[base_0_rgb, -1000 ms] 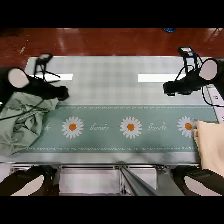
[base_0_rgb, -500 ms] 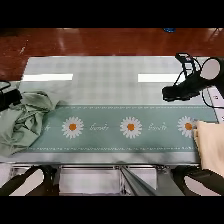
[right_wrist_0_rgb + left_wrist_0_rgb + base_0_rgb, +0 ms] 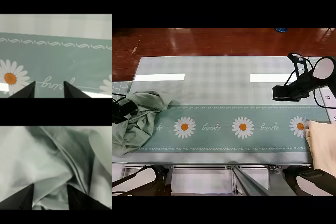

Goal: Fold the shirts.

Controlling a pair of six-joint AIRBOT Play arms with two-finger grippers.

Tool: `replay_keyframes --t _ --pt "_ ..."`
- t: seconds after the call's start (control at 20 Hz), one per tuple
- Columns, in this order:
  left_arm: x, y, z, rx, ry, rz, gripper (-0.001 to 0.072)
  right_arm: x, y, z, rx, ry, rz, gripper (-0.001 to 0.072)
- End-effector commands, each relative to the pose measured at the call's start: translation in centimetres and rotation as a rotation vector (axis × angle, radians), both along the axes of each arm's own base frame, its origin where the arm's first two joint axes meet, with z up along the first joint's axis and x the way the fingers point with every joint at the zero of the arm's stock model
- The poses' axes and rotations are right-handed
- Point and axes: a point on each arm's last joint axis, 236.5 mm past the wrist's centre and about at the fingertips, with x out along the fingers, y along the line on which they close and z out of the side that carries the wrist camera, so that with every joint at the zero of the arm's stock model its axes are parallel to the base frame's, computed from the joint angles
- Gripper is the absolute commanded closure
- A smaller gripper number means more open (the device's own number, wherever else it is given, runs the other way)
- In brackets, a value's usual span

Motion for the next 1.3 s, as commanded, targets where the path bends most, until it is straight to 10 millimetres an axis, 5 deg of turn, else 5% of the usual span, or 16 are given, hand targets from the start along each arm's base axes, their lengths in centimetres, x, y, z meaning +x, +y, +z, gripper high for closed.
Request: replay_keyframes --t 0.0,0.1,0.15,0.2,0.25,0.4,0.5,0.6,0.75,1.05,1.25 --pt "1.5 0.6 -1.7 0.008 -0.037 -0.003 0.0200 0.0 0.6 0.1 0.032 0.005 -0.025 0.0303" --pt "1.2 -0.1 -3.1 -0.023 0.005 -0.014 0.0209 0.1 0.6 0.2 0.036 -0.001 -0.039 0.0304" --pt "1.0 -1.0 -3.8 -0.053 0.029 -0.050 0.0366 0.2 0.6 0.2 0.038 -0.003 -0.045 0.0303" --pt "1.1 -1.9 -4.1 -0.080 0.036 -0.088 0.0627 0.3 0.7 0.2 0.039 -0.005 -0.048 0.0304" --pt "1.6 -2.9 -4.0 -0.109 0.026 -0.122 0.0687 0.3 0.7 0.2 0.039 -0.006 -0.048 0.0304" --pt "5.2 -6.4 -0.7 -0.209 -0.106 -0.177 0.0687 0.2 0.7 0.3 0.041 -0.005 -0.047 0.0304" --pt "9.2 -9.0 4.7 -0.286 -0.302 -0.172 0.0687 0.3 0.7 0.9 0.044 -0.025 -0.046 0.0304" --pt "12.8 -11.8 12.5 -0.364 -0.538 -0.200 0.0687 0.4 0.6 2.3 0.047 -0.080 -0.040 0.0304" --pt "14.6 -15.6 24.9 -0.404 -0.829 -0.296 0.0687 -0.1 0.3 5.3 0.055 -0.174 -0.037 0.0303" --pt "10.8 -23.0 44.6 -0.313 -1.198 -0.575 0.0687 -2.6 -0.1 11.8 0.090 -0.367 -0.029 0.0304" --pt "6.7 -27.4 52.5 -0.323 -1.356 -0.700 0.0687 -4.2 -0.3 14.7 0.102 -0.459 -0.018 0.0304"
